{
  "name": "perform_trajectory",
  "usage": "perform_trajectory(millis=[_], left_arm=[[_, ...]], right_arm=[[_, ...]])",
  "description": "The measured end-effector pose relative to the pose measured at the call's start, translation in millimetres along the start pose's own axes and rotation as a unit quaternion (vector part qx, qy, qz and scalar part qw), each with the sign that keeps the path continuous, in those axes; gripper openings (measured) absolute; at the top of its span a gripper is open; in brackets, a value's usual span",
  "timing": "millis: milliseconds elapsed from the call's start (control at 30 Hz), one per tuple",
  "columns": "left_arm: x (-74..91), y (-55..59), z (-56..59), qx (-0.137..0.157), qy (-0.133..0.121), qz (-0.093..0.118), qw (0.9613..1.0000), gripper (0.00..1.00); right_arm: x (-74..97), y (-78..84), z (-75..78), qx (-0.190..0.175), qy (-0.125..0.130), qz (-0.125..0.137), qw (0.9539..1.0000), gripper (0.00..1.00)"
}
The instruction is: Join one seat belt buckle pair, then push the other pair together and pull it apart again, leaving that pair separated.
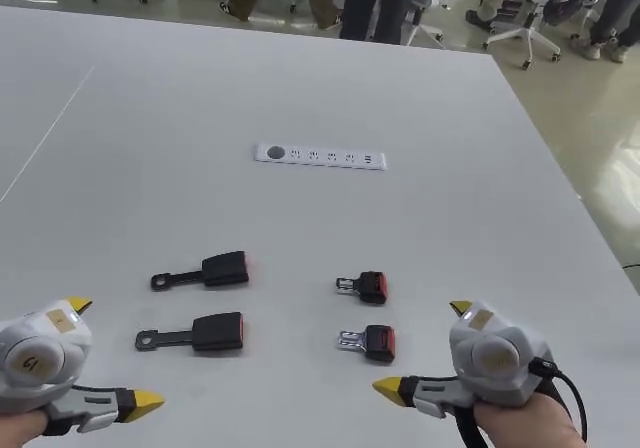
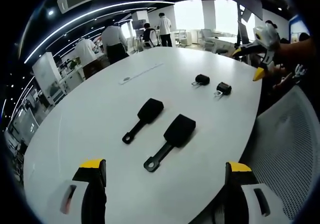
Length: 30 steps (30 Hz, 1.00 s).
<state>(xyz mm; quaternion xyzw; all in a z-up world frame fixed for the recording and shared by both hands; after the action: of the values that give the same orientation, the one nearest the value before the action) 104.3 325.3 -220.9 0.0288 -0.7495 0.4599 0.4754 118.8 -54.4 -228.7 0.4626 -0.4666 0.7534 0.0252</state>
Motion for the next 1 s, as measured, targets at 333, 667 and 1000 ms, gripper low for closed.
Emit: perform_trajectory(millis=[333, 667, 1000], left_arm=[[-1.3, -2.6, -1.4, -0.009, -0.003, -0.001, 1.0000, 1.00], [-2.9, -3.3, -5.4, -0.003, -0.007, -0.004, 1.0000, 0.97], [-8.2, 4.2, -10.2, -0.012, -0.009, -0.023, 0.9996, 0.89]], right_arm=[[1.4, -3.2, 1.7, 0.006, 0.002, -0.003, 1.0000, 0.97], [1.4, -0.1, 7.4, 0.011, 0.009, -0.019, 0.9997, 0.96], [-0.6, 4.3, 5.1, 0.028, -0.004, -0.027, 0.9992, 0.89]])
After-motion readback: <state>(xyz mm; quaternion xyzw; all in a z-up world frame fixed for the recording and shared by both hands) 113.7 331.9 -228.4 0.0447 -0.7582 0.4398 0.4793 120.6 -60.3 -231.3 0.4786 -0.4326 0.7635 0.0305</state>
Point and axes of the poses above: the centre of the closed fingertips' face, and the gripper's own axes: x roughly backward along the fingers, z roughly to its right, y roughly out of its underside, the point moved 5 cm from there along x, roughly backward along the fingers, and after that the axes turned 2 degrees about -z, right-handed, at the moved point
